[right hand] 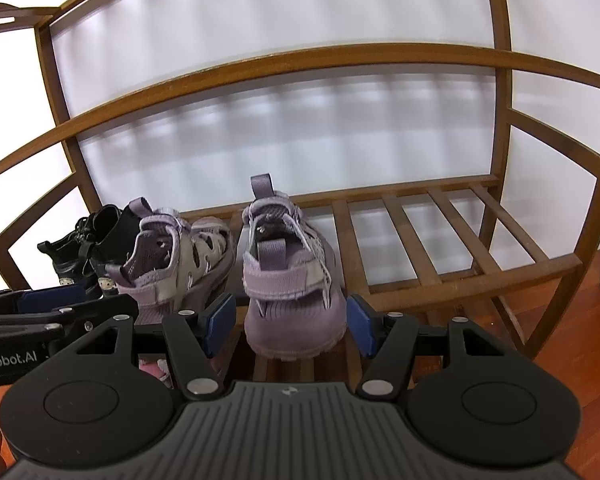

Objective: Organize scattered shoes
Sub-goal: 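Set the lilac sneakers beside the black shoes on the middle shelf with both tools, then open both tools and withdraw them from the lilac sneakers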

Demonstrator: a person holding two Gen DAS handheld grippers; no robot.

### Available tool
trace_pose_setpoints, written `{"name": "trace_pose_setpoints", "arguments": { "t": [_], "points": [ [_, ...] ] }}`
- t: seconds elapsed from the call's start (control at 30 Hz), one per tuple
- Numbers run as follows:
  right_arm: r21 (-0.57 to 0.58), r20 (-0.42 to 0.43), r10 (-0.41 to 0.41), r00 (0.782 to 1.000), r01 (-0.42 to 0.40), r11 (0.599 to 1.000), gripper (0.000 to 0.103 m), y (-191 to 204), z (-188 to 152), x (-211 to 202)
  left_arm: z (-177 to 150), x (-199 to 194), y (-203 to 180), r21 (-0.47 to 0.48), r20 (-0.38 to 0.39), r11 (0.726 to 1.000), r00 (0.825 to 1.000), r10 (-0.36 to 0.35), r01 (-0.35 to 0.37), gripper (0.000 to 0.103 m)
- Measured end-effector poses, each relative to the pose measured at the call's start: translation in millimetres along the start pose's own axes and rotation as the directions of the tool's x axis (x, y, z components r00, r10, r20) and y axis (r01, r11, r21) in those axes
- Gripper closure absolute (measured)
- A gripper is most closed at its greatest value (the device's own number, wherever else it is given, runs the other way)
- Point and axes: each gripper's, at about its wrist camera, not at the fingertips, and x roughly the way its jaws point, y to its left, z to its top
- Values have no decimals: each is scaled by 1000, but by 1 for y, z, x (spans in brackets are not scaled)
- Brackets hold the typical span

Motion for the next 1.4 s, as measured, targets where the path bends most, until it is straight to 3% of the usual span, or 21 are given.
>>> {"name": "trace_pose_setpoints", "arguments": {
  "t": [0.23,0.4,0.63,1.4],
  "points": [
    [-29,-13,0,1000,-1,1000,36,5,-11,0,-11,2,-1,9,-13,1000,1000,6,-6,33],
    [-57,-33,7,999,-9,998,45,7,-22,4,-19,7,-1,21,-29,1000,1000,3,-2,56],
    [-84,-47,7,999,-11,996,65,7,-31,11,-30,17,-1,30,-67,1000,998,-2,4,73],
    [-115,-77,24,997,-32,993,69,15,-24,50,-25,40,-3,14,-43,999,998,41,-40,73]
  ]
}}
